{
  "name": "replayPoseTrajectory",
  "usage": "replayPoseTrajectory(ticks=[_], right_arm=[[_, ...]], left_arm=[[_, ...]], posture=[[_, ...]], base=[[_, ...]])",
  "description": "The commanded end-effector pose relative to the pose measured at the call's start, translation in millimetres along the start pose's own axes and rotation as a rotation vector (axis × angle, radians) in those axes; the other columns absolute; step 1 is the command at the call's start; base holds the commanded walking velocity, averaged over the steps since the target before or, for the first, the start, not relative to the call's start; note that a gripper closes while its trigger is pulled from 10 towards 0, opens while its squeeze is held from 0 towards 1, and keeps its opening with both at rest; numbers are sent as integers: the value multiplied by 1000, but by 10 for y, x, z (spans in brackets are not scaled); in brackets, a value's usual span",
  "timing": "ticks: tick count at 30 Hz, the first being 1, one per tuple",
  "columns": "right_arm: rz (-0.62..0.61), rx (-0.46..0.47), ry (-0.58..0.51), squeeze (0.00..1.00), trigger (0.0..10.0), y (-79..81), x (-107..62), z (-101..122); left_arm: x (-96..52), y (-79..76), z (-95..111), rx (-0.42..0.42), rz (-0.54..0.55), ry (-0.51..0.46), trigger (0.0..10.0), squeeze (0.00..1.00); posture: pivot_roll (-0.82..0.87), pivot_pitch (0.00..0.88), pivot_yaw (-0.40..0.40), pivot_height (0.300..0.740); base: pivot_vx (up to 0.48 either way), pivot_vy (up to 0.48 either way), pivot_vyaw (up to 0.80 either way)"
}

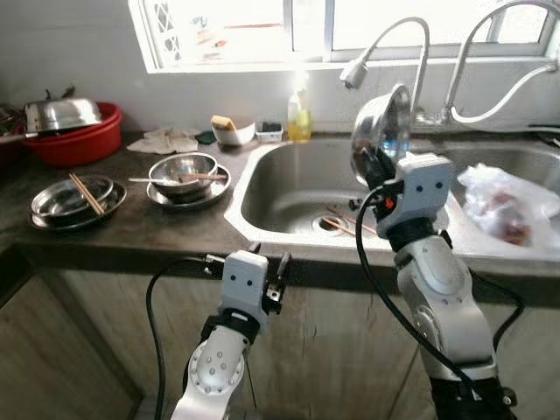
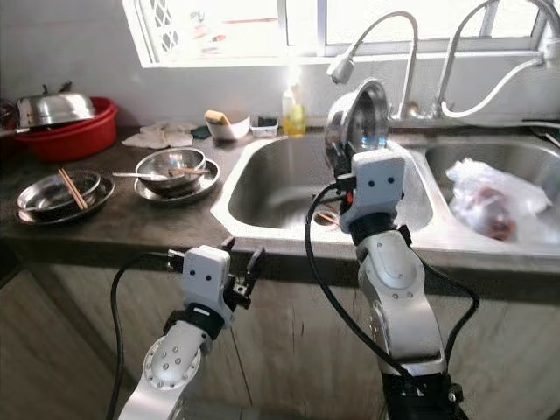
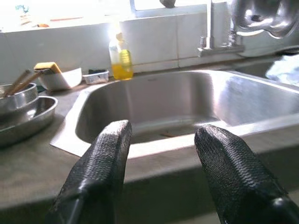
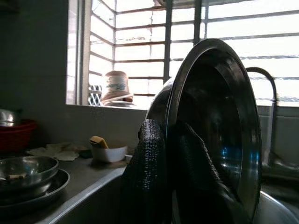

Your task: Kitchen organization

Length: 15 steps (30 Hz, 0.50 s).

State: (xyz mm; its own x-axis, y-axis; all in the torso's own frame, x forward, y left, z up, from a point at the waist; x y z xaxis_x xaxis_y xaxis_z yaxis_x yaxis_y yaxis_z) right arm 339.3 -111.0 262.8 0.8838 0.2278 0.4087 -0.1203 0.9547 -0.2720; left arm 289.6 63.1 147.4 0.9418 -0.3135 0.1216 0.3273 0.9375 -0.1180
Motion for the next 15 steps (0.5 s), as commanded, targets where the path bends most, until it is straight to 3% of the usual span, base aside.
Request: replayPoseTrajectory(ticks=[1, 10, 13, 15], right_arm=[[78, 6, 12, 0, 10000, 137, 63, -4], [226, -108, 168, 0, 10000, 151, 207, -287], [254, -109, 176, 0, 10000, 162, 227, -302], [340, -131, 237, 0, 10000, 193, 268, -408]], left_arm=[[-5, 72, 27, 12, 19, -9, 10000, 0], [-6, 59, -23, -12, 23, 15, 10000, 0], [-11, 61, -38, -10, 23, 23, 10000, 0], [-21, 64, -50, -11, 26, 28, 10000, 0]], posture=[[47, 0, -21, 740], [50, 0, -31, 740], [50, 0, -32, 740], [50, 0, -31, 740]], base=[[480, 0, 0], [417, 0, 0], [0, 0, 0], [0, 0, 0]])
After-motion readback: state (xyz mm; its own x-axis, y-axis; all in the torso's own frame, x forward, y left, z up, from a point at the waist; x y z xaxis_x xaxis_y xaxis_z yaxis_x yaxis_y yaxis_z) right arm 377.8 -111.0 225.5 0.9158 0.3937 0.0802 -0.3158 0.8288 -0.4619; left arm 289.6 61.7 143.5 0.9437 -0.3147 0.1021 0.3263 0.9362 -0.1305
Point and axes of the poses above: a point about 5 cm out from each wrist's last joint towards the gripper, its own x axis pointing out of the wrist towards the gripper, its own z axis along the axis of the wrist's last joint, y = z × x, the point moved 5 cm from there along x, pointing out of the wrist towards the gripper, and after that the axes turned 12 degrees about -x, right-handed, at the moved point
